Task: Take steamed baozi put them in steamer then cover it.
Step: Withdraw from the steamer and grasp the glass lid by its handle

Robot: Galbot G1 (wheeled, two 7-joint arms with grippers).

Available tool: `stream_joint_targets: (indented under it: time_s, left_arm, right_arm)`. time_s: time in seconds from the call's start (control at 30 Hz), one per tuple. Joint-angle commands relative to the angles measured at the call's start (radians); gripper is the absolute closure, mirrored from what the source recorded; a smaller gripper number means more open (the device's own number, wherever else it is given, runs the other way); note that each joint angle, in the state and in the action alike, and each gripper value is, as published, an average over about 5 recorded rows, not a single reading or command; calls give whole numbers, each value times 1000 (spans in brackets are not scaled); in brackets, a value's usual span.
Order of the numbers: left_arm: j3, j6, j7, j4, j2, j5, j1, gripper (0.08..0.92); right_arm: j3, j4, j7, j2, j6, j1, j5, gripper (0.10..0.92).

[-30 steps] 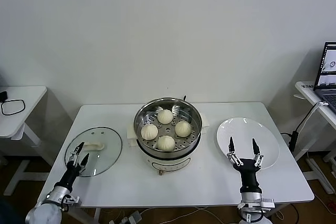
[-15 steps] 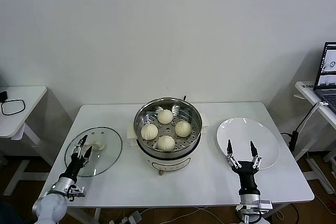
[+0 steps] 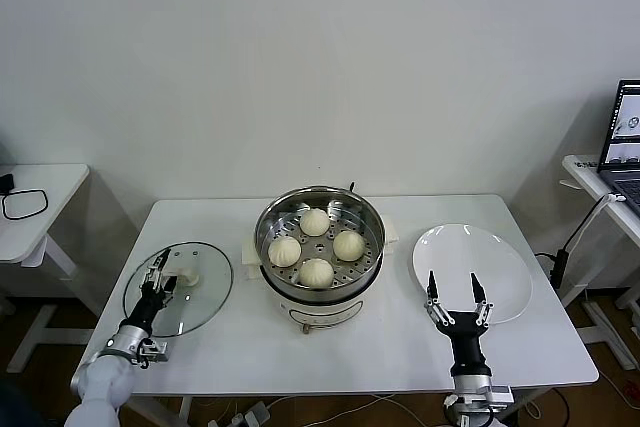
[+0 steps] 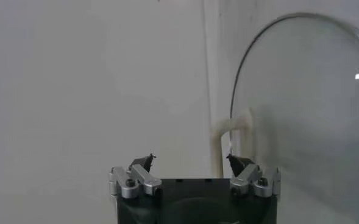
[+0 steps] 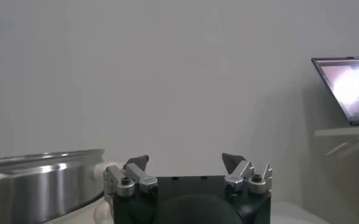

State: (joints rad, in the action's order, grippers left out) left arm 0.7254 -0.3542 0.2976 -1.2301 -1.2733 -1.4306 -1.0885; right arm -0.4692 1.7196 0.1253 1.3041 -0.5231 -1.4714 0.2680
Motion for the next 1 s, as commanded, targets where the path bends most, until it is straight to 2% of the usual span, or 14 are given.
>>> stream_joint_targets:
  time_s: [0.03, 0.2, 0.7, 0.83, 1.0]
  left_arm:
    - [-18, 7, 22, 64, 1, -5, 46, 192]
    - [-33, 11, 29, 92, -4, -8, 52, 304]
    - [-21, 14, 36, 86, -10, -23, 52, 736]
    - [6, 20, 31, -27, -21, -16, 16, 807]
    - [64, 61, 2, -264, -28, 28, -65, 810]
  right_arm:
    - [0, -5, -1, 0, -4, -1, -7, 203]
    - [-2, -16, -1, 0, -11, 0, -16, 203]
    - [-3, -27, -1, 0, -17, 9, -15, 203]
    - [-3, -24, -1, 2, -17, 11, -14, 203]
    - [-4, -14, -1, 0, -16, 9, -14, 203]
